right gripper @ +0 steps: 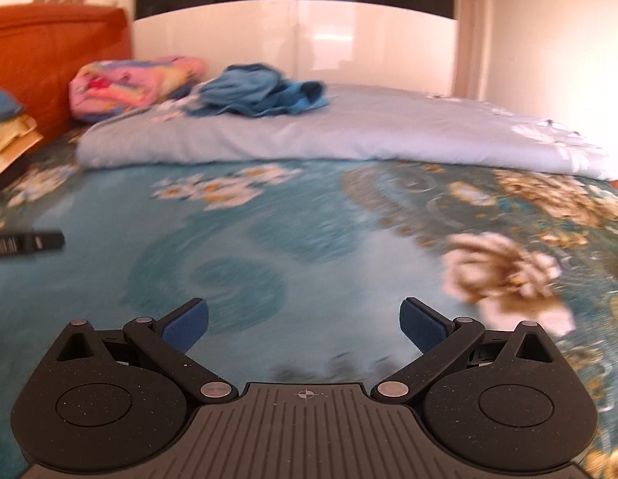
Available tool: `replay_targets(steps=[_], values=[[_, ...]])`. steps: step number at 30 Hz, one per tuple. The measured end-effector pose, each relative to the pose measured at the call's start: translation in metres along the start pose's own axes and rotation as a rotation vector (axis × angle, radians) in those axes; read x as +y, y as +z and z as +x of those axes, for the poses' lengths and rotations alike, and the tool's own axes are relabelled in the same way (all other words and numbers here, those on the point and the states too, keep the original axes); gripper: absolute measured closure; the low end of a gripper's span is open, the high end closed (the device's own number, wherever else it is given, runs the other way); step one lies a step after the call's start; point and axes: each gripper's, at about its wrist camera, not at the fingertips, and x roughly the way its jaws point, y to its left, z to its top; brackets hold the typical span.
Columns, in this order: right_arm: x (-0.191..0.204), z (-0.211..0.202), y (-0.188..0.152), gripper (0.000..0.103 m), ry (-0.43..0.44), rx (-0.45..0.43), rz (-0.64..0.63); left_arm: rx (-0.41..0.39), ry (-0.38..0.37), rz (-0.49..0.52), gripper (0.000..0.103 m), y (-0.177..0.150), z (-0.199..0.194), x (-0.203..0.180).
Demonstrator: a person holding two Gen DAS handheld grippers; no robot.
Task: Fold clothes
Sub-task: 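Move the left gripper toward the light blue shirt pile on the bed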
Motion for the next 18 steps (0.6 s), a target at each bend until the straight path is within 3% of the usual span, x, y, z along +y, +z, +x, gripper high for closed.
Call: replay_targets(steps=[10,12,18], values=[[-0.086,-0.006,0.029,0.0,-0.123,-0.101,0.094,-0.16,-0.042,0.16,0.001,0.131,0.107,-0.069],[-0.1,-0.001,0.033,0.0,-0.154,-0.044,0.104,-0.171,-0.041,0.185,0.001,0.146,0.133,-0.082],[-0.132,0.012,0.034,0.0,-0.165,-0.042,0.153,-0.134,-0.033,0.198,0.002,0.169,0.215,-0.109]])
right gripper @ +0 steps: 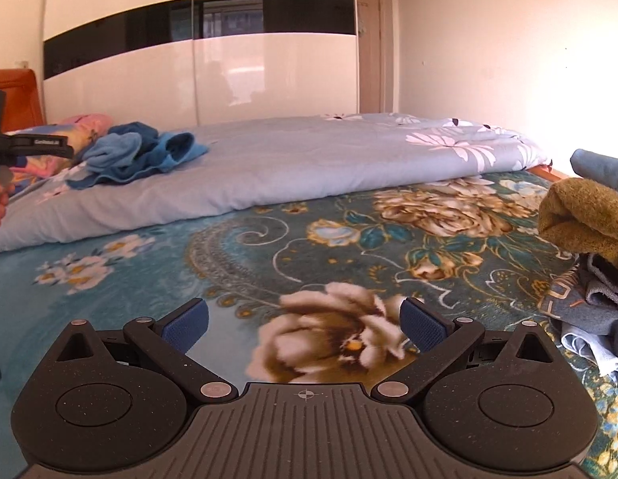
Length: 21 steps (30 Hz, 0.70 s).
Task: Fold clothes
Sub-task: 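Move the left gripper toward the light blue shirt pile on the bed, then close the left gripper on the light blue shirt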
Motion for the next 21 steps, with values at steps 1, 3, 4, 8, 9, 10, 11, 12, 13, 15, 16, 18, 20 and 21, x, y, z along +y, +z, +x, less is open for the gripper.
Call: replay_targets(steps=[1,3,4,8,9,10,11,12,13,15,16,18,20,21], values=[[-0.002,0.002,0.001,0.0,0.008,-0.011,-0.002,0.005,0.003,-0.007,0.004,0.0,0.012,-0.002],[-0.003,0.012,-0.001,0.0,0.042,-0.012,0.018,0.022,-0.005,-0.032,0.006,0.0,0.036,-0.003],[-0.003,0.016,-0.002,0.0,0.055,-0.014,0.023,0.032,-0.011,-0.04,0.008,0.0,0.048,-0.003],[-0.006,0.023,0.0,0.0,0.065,-0.058,0.011,0.005,0.001,-0.072,0.009,0.011,0.077,-0.005],[-0.007,0.025,0.0,0.0,0.071,-0.061,0.013,-0.004,0.012,-0.066,0.009,0.017,0.083,-0.007],[-0.009,0.028,-0.001,0.0,0.074,-0.063,0.015,-0.014,0.024,-0.049,0.009,0.021,0.088,-0.01],[-0.011,0.031,-0.002,0.0,0.078,-0.061,0.02,-0.027,0.029,-0.026,0.009,0.025,0.093,-0.015],[-0.013,0.034,-0.002,0.0,0.082,-0.059,0.028,-0.039,0.032,-0.002,0.009,0.028,0.098,-0.019],[-0.015,0.036,-0.002,0.0,0.093,-0.056,0.041,-0.044,0.037,0.012,0.009,0.031,0.104,-0.024],[-0.02,0.041,-0.002,0.0,0.123,-0.061,0.071,-0.049,0.043,0.034,0.008,0.035,0.114,-0.034],[-0.02,0.043,-0.001,0.0,0.128,-0.065,0.083,-0.05,0.046,0.041,0.007,0.036,0.12,-0.039],[-0.021,0.046,0.0,0.0,0.123,-0.064,0.092,-0.052,0.064,0.082,0.007,0.035,0.133,-0.052],[-0.023,0.045,-0.001,0.0,0.136,-0.084,0.104,-0.057,0.091,0.134,0.006,0.033,0.145,-0.065],[-0.025,0.045,-0.002,0.0,0.148,-0.094,0.113,-0.061,0.109,0.155,0.006,0.031,0.151,-0.072]])
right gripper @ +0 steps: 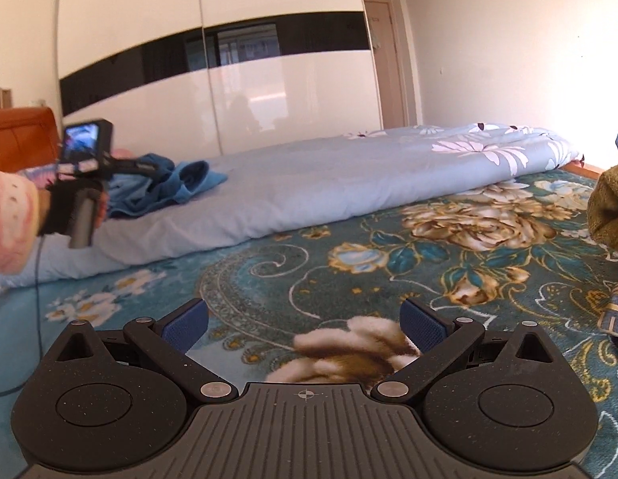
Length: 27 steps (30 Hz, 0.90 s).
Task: Fold clothes
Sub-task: 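Close the left gripper on the light blue shirt, then lift the shirt off the bed with the left gripper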
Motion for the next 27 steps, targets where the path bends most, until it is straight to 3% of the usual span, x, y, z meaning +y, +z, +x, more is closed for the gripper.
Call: replay_targets(steps=[6,8,12,15,17,18,19,21,23,27], values=[[-0.01,-0.001,-0.011,0.0,0.046,-0.035,0.028,-0.002,0.091,0.071,0.006,-0.001,0.027,-0.025],[-0.012,-0.002,-0.013,0.0,0.052,-0.046,0.059,0.0,0.116,0.053,0.006,-0.002,0.034,-0.023],[-0.012,-0.002,-0.016,0.0,0.063,-0.077,0.067,0.009,0.146,-0.119,0.012,0.005,0.046,-0.002],[-0.013,0.003,-0.02,0.0,0.075,-0.069,0.069,0.045,0.191,-0.107,0.021,0.006,0.06,0.0],[-0.014,0.008,-0.022,0.0,0.084,-0.046,0.075,0.068,0.167,-0.114,0.026,0.006,0.068,0.003],[-0.014,0.009,-0.022,0.0,0.085,-0.04,0.077,0.078,0.17,-0.108,0.037,0.006,0.071,0.006],[-0.015,0.009,-0.022,0.0,0.091,-0.039,0.082,0.089,0.174,-0.102,0.06,0.005,0.074,0.009],[-0.017,0.01,-0.024,0.0,0.107,-0.036,0.092,0.11,0.216,-0.163,0.093,0.004,0.076,0.023],[-0.02,0.013,-0.025,0.0,0.106,-0.019,0.105,0.095,0.218,-0.268,0.094,0.0,0.071,0.045],[-0.025,0.021,-0.026,0.0,0.11,0.016,0.139,0.033,0.296,-0.3,0.095,0.004,0.051,0.081]])
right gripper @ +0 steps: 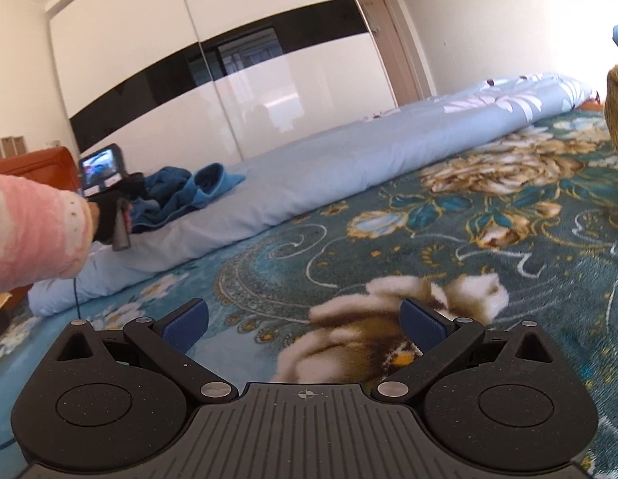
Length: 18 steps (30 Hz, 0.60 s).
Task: Fold clothes
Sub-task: 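Lift the shirt off the bed with the left gripper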
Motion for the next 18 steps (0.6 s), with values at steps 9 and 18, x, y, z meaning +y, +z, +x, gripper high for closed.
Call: replay_targets(steps=[9,18], values=[[0.004,0.0,0.002,0.0,0.022,0.005,-0.024,-0.091,0.174,-0.071,0.097,0.063,-0.038,0.115],[0.009,-0.03,0.018,0.0,0.037,-0.04,-0.019,-0.178,0.213,-0.026,0.097,0.137,-0.137,0.183]])
